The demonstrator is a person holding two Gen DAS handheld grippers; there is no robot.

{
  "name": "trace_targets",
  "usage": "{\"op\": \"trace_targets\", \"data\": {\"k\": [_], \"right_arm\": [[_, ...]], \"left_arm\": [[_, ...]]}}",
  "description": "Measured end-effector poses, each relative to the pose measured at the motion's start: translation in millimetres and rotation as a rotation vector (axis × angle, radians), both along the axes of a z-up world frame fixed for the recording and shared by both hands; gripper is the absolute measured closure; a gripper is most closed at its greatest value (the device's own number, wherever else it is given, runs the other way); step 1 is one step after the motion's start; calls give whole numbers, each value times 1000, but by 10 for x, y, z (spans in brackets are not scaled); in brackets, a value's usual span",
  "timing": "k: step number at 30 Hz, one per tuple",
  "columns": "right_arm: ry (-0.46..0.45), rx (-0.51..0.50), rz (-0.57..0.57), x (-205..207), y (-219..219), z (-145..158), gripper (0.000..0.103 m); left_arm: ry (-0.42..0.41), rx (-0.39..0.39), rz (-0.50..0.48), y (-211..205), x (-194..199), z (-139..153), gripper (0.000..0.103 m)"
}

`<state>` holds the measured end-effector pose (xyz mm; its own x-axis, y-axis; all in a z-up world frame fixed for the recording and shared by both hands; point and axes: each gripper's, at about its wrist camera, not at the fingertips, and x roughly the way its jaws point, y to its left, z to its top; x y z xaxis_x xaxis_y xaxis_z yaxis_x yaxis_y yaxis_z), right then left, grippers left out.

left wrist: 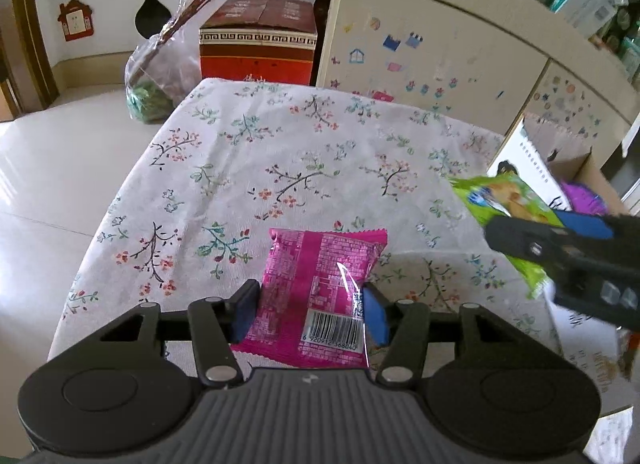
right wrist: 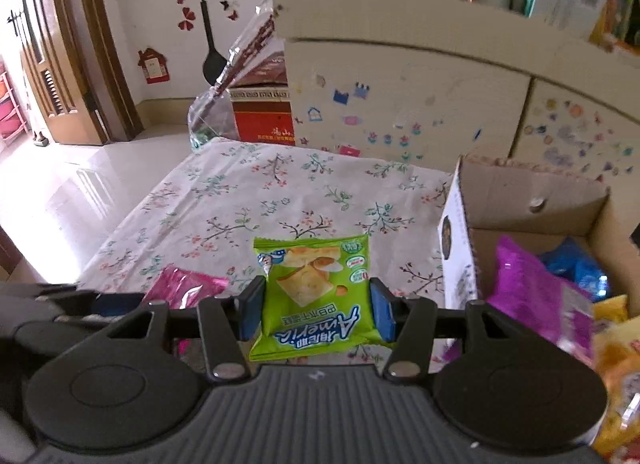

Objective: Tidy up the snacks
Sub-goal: 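Lift and carry the pink and green packets over the box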

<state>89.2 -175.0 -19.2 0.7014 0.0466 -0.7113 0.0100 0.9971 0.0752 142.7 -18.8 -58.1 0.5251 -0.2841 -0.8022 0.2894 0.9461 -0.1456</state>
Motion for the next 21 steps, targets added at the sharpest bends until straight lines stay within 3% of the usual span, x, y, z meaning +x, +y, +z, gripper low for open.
{"op": "trace_targets", "data": {"k": [10, 14, 21], "right_arm": [[-54, 84, -10, -700, -46, 409, 49], [-71, 113, -38, -994, -88, 489, 49], [-104, 143, -97, -1239, -210, 602, 48]], "left_arm": [[-47, -77, 30, 101, -257, 338, 43], [-97, -84, 8, 72, -454, 471, 43], [-108, -99, -32, -68, -760, 576, 43]]}}
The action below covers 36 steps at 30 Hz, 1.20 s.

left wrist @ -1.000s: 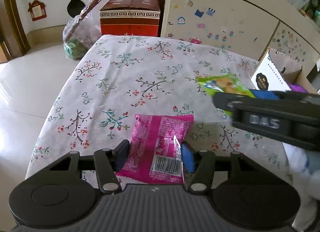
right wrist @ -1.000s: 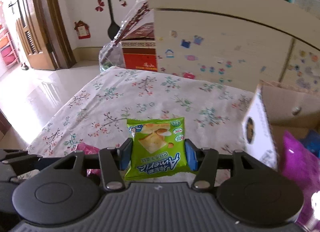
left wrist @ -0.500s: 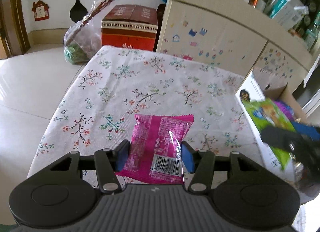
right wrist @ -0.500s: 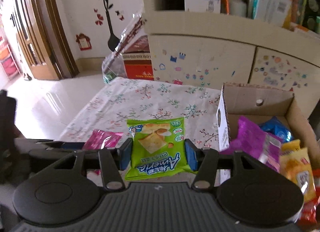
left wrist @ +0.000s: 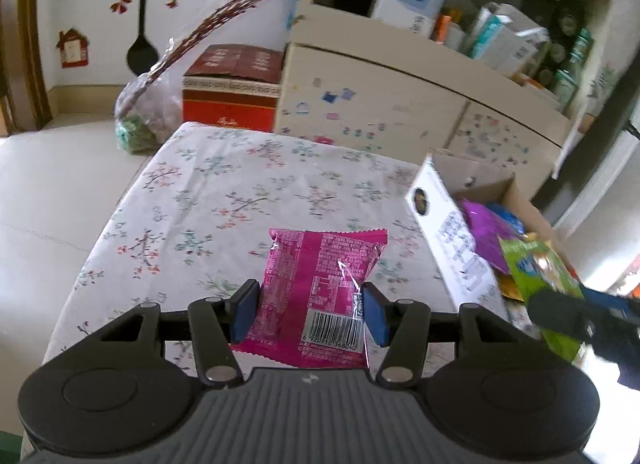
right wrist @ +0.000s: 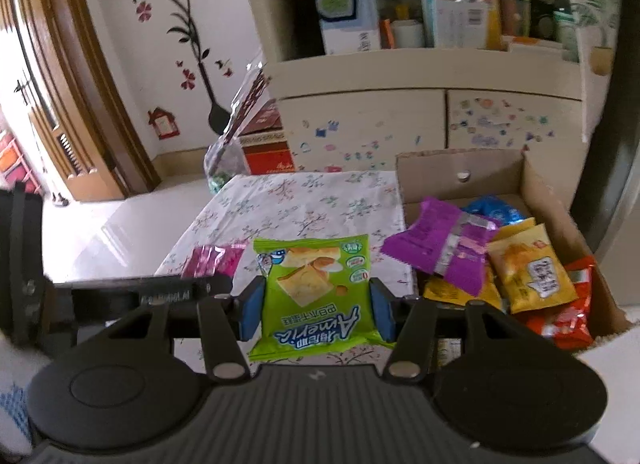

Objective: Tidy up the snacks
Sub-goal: 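Lift and carry the pink and green packets over the box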

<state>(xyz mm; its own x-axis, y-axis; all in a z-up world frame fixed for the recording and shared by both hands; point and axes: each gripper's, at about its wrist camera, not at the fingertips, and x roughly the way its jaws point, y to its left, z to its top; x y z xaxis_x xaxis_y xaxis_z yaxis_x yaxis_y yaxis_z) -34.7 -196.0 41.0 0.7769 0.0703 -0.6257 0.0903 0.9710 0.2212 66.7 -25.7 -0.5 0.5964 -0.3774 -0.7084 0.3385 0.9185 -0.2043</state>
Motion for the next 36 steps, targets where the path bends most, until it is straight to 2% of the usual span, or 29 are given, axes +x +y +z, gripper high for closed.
{"op": "trace_targets", "data": {"k": [10, 19, 29, 36], "right_arm": [[-70, -4, -79, -131, -212, 170, 48], [-161, 35, -232, -255, -636, 350, 48], [-236, 79, -374, -466, -1123, 489, 48], [-247, 108, -399, -498, -1296, 465, 48]], "left_arm": [[-44, -47, -20, -232, -156, 257, 43], [-83, -110, -70, -592, -197, 470, 43], [-97, -134, -143, -912, -252, 491, 43], [-105, -151, -204, -1138, -311, 457, 43]]}}
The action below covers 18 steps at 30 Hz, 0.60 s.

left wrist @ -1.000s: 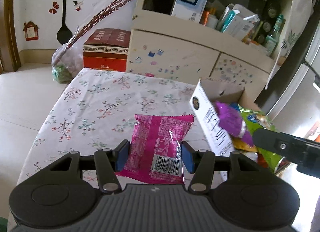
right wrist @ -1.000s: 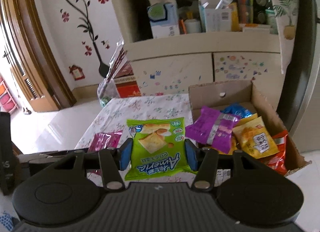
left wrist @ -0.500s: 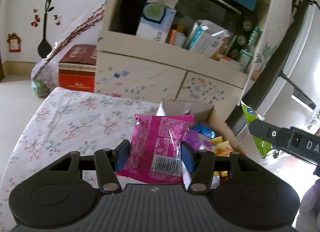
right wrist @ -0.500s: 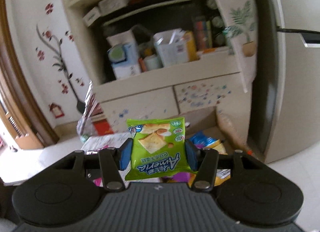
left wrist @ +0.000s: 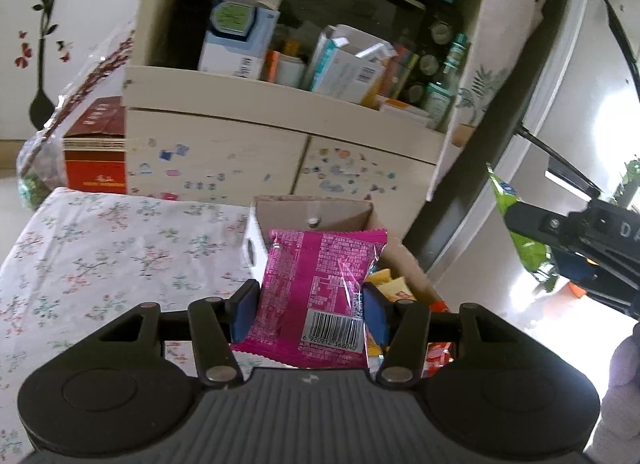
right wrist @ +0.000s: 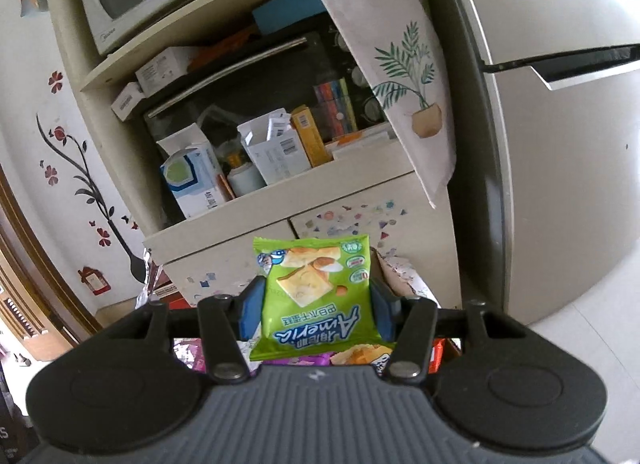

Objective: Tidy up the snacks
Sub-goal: 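Lift and carry the pink and green packets over the box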

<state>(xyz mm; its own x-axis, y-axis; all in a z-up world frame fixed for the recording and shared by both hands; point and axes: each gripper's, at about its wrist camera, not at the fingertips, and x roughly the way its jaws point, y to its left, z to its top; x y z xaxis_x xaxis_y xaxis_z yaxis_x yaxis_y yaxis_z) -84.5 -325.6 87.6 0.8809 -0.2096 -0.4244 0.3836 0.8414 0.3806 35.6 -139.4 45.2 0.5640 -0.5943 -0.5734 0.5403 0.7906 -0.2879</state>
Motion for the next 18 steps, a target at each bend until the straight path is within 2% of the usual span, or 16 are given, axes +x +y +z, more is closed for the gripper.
{"op": "trace_targets", "data": {"k": [6, 18], "right_arm": [[5, 72, -17, 70, -186, -103, 48], [77, 106, -29, 332, -378, -308, 48]], "left_arm": [[9, 5, -67, -236, -34, -90, 43], [35, 53, -113, -589, 28, -258, 43]]}}
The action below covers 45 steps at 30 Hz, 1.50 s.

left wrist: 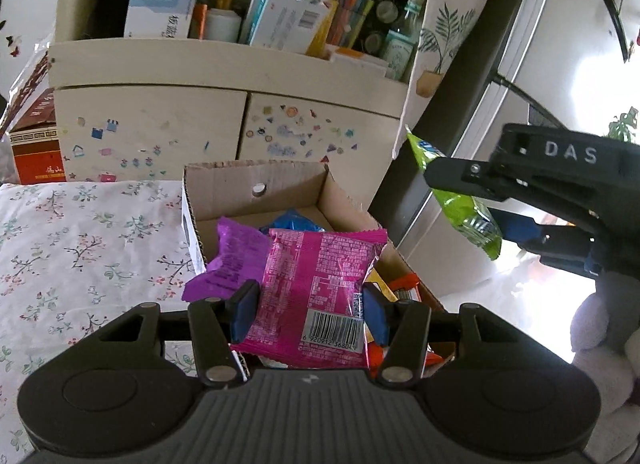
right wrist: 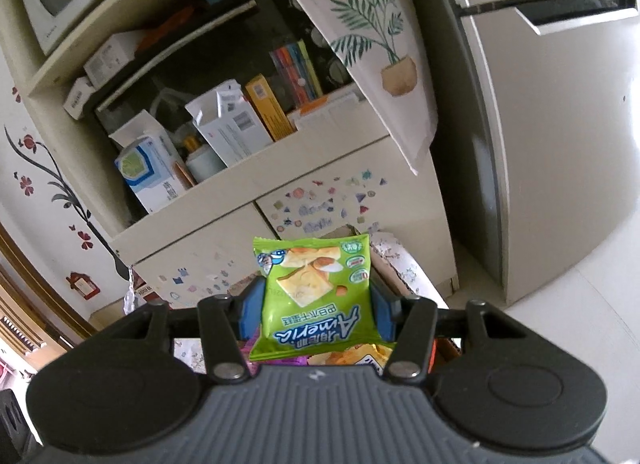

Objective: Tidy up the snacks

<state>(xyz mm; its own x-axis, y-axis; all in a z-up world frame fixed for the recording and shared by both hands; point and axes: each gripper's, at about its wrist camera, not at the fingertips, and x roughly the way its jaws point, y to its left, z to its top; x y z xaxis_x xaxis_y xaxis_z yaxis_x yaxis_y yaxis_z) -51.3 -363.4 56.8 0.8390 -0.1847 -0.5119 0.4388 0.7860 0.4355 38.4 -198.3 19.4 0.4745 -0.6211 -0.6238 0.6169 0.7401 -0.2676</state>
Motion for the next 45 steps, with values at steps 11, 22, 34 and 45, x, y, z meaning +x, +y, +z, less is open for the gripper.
{"op": "trace_targets", "data": {"k": [11, 22, 34, 45], "right_arm": [[47, 25, -18, 161, -74, -120, 34], [69, -5, -57, 110, -58, -72, 24], [136, -163, -115, -142, 152, 44, 17], [257, -207, -179, -358, 362, -28, 12]], "left_arm": [[-51, 63, 9, -99, 2, 6, 10], [-74, 141, 7, -57, -57, 75, 4], [-87, 168, 27, 199, -171, 213, 2], [-77, 227, 67, 418, -270, 209, 0]]}}
